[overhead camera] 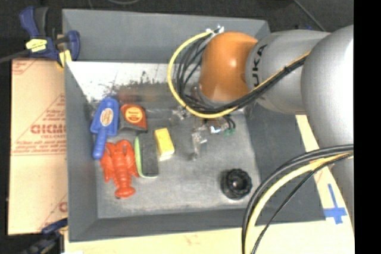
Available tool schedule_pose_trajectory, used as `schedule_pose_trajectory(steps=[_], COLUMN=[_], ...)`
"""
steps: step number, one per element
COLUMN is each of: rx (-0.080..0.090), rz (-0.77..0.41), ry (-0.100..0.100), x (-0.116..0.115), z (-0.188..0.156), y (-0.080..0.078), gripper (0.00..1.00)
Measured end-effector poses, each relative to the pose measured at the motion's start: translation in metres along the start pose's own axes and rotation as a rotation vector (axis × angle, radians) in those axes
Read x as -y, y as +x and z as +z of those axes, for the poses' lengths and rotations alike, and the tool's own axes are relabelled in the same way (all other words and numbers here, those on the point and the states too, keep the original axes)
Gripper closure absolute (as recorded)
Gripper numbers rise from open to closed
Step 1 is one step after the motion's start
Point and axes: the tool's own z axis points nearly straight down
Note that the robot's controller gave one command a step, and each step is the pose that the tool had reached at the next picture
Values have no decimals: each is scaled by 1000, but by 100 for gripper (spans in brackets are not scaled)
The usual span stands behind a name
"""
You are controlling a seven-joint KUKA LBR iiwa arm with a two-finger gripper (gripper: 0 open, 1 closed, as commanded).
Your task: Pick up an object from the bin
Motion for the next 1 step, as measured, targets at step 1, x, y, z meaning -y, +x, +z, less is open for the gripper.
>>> schedule_pose_trajectory(steps=[1], rx=[-4], rz=[-136], ry=[-5], x=[-17], z=[-6], y=[5], gripper=[0])
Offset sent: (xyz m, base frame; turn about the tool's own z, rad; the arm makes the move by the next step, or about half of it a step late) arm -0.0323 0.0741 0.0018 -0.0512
